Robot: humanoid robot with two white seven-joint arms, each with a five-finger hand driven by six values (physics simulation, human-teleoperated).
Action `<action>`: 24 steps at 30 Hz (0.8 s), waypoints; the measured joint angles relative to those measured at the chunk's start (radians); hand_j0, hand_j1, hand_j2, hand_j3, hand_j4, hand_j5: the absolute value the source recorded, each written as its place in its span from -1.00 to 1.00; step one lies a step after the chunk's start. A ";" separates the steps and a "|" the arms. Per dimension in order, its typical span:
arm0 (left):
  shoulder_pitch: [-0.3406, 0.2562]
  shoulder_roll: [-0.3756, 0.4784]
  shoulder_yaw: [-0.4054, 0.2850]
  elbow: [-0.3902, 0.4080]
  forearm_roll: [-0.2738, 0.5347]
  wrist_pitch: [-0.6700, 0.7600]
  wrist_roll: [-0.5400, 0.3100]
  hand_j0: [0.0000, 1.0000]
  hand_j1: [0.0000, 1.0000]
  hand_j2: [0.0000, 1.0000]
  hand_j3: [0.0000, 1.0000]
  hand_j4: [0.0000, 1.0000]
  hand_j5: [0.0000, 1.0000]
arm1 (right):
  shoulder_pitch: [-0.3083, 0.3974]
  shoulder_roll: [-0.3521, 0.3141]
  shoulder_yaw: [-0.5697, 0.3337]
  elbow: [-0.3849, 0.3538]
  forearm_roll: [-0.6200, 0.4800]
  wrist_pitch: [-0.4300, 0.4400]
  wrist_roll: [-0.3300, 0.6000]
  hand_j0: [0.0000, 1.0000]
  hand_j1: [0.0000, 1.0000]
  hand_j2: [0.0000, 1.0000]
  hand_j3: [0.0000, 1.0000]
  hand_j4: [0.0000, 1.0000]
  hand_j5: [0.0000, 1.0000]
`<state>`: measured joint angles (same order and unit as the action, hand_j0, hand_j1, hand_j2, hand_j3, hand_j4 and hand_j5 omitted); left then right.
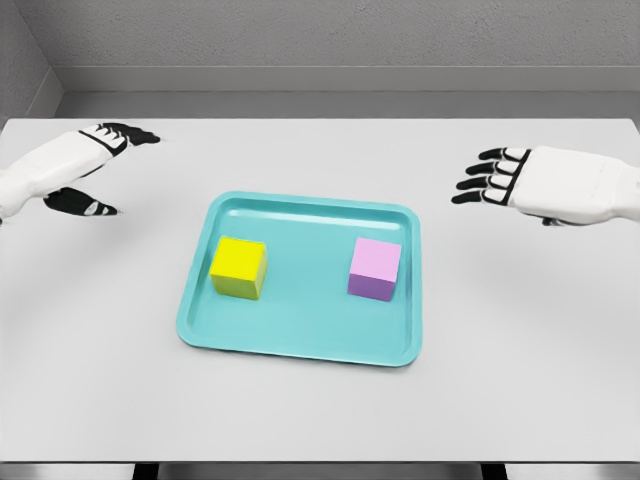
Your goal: Push two cubes
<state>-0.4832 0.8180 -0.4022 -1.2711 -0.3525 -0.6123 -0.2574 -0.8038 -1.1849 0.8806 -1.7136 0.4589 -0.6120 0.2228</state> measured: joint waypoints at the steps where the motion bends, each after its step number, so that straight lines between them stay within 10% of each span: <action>1: 0.000 0.007 0.003 0.010 0.001 0.000 0.000 1.00 1.00 1.00 1.00 1.00 1.00 | 0.000 -0.001 -0.001 -0.002 -0.003 0.000 0.000 1.00 1.00 1.00 1.00 1.00 1.00; 10: -0.006 0.027 0.010 0.055 0.004 0.000 -0.011 1.00 1.00 1.00 1.00 1.00 1.00 | -0.015 0.000 0.010 -0.007 -0.008 0.000 0.001 1.00 1.00 1.00 1.00 1.00 1.00; 19: -0.044 0.034 -0.001 0.057 -0.011 0.000 -0.195 1.00 1.00 1.00 1.00 1.00 1.00 | -0.117 0.070 0.020 0.089 -0.032 -0.001 0.353 0.98 0.98 0.98 0.98 0.98 0.98; 24: -0.104 0.031 -0.029 0.058 -0.034 0.000 -0.239 0.77 0.77 0.77 0.77 0.77 0.77 | -0.109 0.084 0.047 0.044 0.003 -0.001 0.382 0.51 0.51 0.51 0.51 0.51 0.51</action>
<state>-0.5875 0.8485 -0.4314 -1.2128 -0.3866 -0.6124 -0.4961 -0.9127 -1.1007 0.9276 -1.6700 0.4617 -0.6130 0.6044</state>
